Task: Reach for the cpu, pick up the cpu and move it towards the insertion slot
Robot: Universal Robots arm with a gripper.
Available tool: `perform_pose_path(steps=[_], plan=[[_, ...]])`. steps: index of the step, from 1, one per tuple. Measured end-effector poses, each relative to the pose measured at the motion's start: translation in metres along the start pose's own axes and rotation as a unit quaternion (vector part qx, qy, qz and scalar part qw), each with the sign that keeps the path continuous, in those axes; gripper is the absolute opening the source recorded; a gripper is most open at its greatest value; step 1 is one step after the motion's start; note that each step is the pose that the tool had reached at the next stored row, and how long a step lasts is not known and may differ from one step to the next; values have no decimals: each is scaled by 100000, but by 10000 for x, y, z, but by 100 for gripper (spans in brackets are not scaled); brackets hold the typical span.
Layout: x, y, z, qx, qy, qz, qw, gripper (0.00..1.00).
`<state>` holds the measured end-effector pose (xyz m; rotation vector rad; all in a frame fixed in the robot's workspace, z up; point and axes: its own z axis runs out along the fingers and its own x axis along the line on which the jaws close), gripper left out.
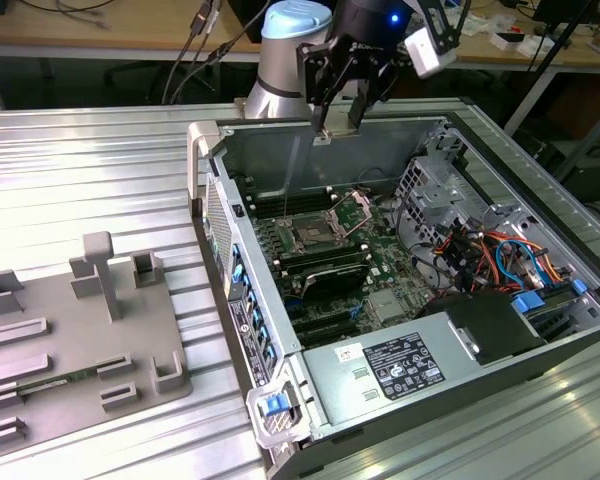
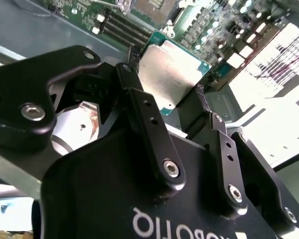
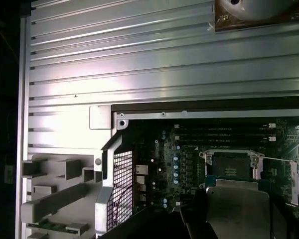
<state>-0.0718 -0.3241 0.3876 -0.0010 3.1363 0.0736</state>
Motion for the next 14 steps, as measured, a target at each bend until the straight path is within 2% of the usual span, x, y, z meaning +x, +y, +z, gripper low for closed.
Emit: perform_pose_path(steps=[1,5,8,14], plan=[[-2,57,20,-15,-1,-166,100000,55],[-36,137,52,-4,51,-669,99998,55],[-63,146,67,5,8,289,100000,55],[-64,146,67,9,2,411,99999,55]])
